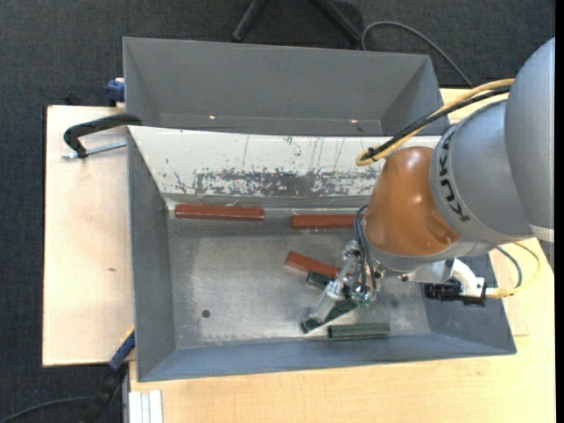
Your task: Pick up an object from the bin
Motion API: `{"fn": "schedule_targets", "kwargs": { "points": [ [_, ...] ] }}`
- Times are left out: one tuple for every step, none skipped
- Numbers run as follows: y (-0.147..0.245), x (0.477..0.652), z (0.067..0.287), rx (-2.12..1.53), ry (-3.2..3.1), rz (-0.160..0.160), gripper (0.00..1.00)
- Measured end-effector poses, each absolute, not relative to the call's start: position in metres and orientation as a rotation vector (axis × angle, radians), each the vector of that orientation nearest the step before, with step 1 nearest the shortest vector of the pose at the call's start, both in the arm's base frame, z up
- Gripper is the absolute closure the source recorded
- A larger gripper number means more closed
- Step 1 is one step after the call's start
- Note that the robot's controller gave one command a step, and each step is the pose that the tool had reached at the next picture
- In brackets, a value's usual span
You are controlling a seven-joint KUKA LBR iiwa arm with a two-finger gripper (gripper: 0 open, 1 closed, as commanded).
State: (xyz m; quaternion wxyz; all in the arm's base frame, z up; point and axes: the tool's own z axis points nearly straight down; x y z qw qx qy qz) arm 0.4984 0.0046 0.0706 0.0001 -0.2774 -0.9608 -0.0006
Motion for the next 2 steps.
{"fn": "schedule_targets", "kwargs": {
  "points": [
    [0.005, 0.499, 0.073, -0.87, -3.021, -0.004, 1.0],
    [0.005, 0.501, 0.09, -0.869, -3.025, -0.004, 1.0]
  ]
}}
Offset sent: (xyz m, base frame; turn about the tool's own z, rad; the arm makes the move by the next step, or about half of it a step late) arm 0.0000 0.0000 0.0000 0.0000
